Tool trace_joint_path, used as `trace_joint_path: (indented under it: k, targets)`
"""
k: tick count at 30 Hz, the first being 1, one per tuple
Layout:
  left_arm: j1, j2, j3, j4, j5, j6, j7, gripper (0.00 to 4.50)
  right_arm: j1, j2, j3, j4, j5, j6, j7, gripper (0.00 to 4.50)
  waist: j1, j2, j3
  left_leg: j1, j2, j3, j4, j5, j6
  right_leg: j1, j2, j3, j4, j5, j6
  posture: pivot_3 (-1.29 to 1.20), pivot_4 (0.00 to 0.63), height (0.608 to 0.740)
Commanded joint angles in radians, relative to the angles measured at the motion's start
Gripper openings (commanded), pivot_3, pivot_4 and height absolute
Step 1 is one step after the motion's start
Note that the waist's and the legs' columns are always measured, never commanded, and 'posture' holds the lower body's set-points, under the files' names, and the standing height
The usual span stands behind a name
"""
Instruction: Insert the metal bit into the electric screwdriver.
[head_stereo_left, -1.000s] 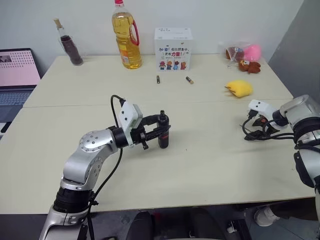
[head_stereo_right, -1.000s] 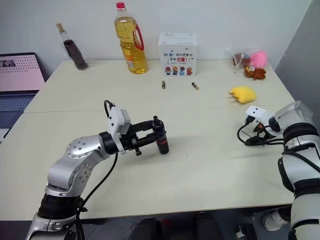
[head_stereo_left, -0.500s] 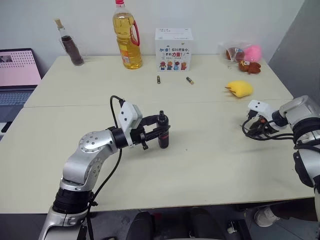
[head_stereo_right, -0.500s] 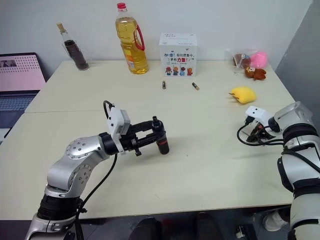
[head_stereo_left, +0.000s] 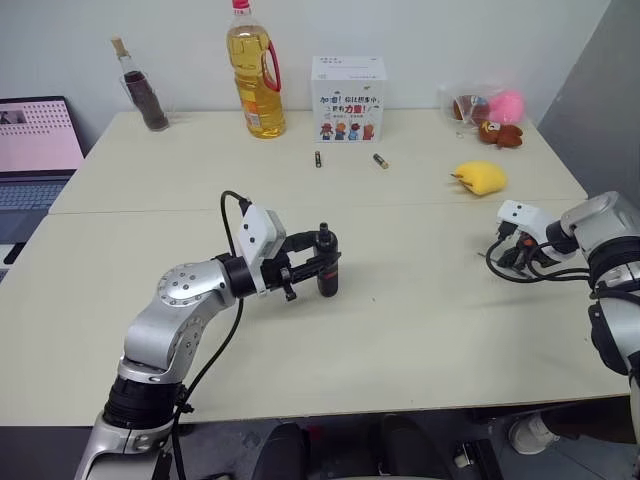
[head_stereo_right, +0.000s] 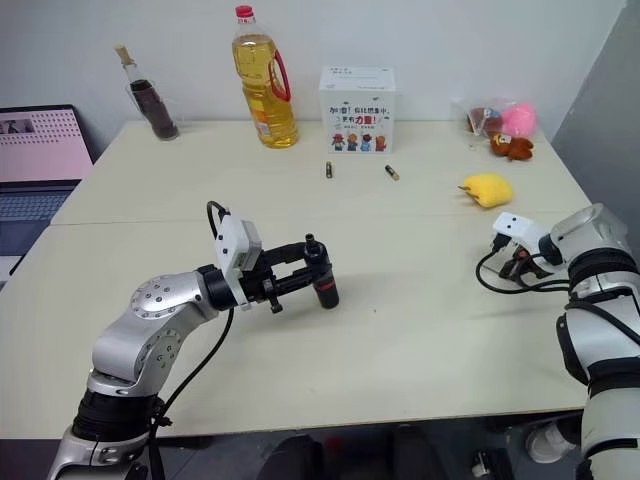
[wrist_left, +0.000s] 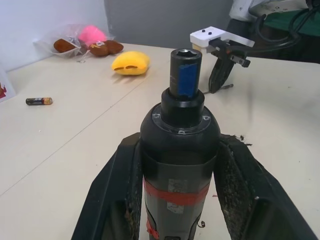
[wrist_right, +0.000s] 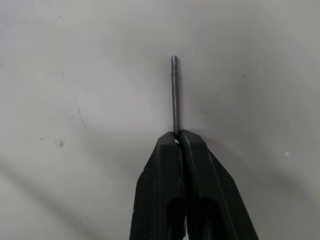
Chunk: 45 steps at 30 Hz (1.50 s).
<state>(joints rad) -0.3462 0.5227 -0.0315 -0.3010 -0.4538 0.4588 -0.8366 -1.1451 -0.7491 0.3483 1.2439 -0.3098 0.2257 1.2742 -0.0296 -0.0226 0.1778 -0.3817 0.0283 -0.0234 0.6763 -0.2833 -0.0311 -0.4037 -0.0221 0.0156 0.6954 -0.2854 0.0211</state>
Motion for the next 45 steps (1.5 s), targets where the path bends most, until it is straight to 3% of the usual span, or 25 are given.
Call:
trace_joint_path:
  k: [1, 5, 10, 13, 16, 23, 33, 45]
  targets:
    - [0.002, -0.001, 0.0, 0.006, -0.006, 0.015, 0.007, 1.64, -0.038, 0.006, -0.125, -0.103, 0.139, 0.062, 0.128, 0.06, 0.0, 0.002, 0.001, 0.0, 0.0, 0.0, 0.0, 0.0, 0.0, 0.0, 0.0, 0.0, 0.0, 0.0, 0.0, 0.0, 0.15, 0.74]
    - [0.0, -0.005, 0.026, 0.04, -0.004, 0.009, 0.03, 1.64, 0.0, 0.062, -0.293, -0.456, 0.35, 0.341, 0.135, 0.06, -0.008, 0.005, 0.002, 0.0, 0.001, 0.0, -0.001, 0.0, 0.0, -0.002, 0.001, 0.001, 0.0, 0.0, 0.0, 0.0, 0.15, 0.74]
    - [0.002, 0.003, 0.044, 0.066, -0.001, 0.002, 0.04, 1.64, 0.095, 0.286, -0.604, -1.06, 0.64, 0.856, -0.188, 0.06, -0.001, 0.006, 0.002, -0.001, 0.003, -0.003, -0.002, 0.0, 0.0, -0.002, 0.001, -0.002, 0.001, 0.0, 0.0, 0.0, 0.15, 0.74]
    - [-0.002, 0.005, 0.054, 0.082, 0.0, -0.004, 0.047, 1.64, 0.182, 0.423, -0.657, -1.341, 0.732, 0.975, -0.334, 0.06, 0.006, 0.005, 0.001, -0.001, 0.003, -0.005, -0.002, 0.0, 0.0, -0.002, 0.0, -0.003, 0.001, 0.0, 0.0, 0.0, 0.15, 0.74]
    - [-0.01, 0.009, 0.057, 0.096, -0.001, -0.01, 0.048, 1.64, 0.23, 0.525, -0.666, -1.493, 0.79, 1.02, -0.452, 0.06, 0.007, 0.005, 0.001, -0.002, 0.001, -0.004, -0.001, 0.0, 0.0, -0.002, 0.0, -0.002, 0.002, 0.0, 0.0, 0.0, 0.15, 0.74]
    - [-0.031, 0.018, 0.053, 0.104, -0.009, -0.005, 0.033, 1.64, 0.252, 0.632, -0.666, -1.58, 0.897, 1.001, -0.592, 0.06, -0.001, 0.005, 0.001, -0.001, 0.0, -0.002, -0.001, 0.0, 0.0, -0.002, 0.002, -0.001, 0.001, 0.001, 0.001, 0.0, 0.15, 0.74]
    - [-0.028, 0.021, 0.042, 0.093, -0.008, -0.004, 0.027, 1.64, 0.263, 0.623, -0.602, -1.564, 0.984, 0.938, -0.657, 0.06, -0.003, 0.005, 0.002, -0.001, 0.0, -0.002, -0.002, 0.0, 0.0, -0.002, 0.003, -0.001, 0.001, 0.001, 0.001, 0.0, 0.15, 0.74]
    - [-0.03, 0.029, 0.018, 0.083, 0.002, -0.011, 0.018, 1.64, 0.262, 0.567, -0.492, -1.494, 1.039, 0.839, -0.612, 0.06, -0.003, 0.005, 0.002, -0.001, 0.0, -0.002, -0.003, 0.0, 0.0, -0.002, 0.003, -0.001, 0.0, 0.0, 0.001, 0.0, 0.15, 0.74]
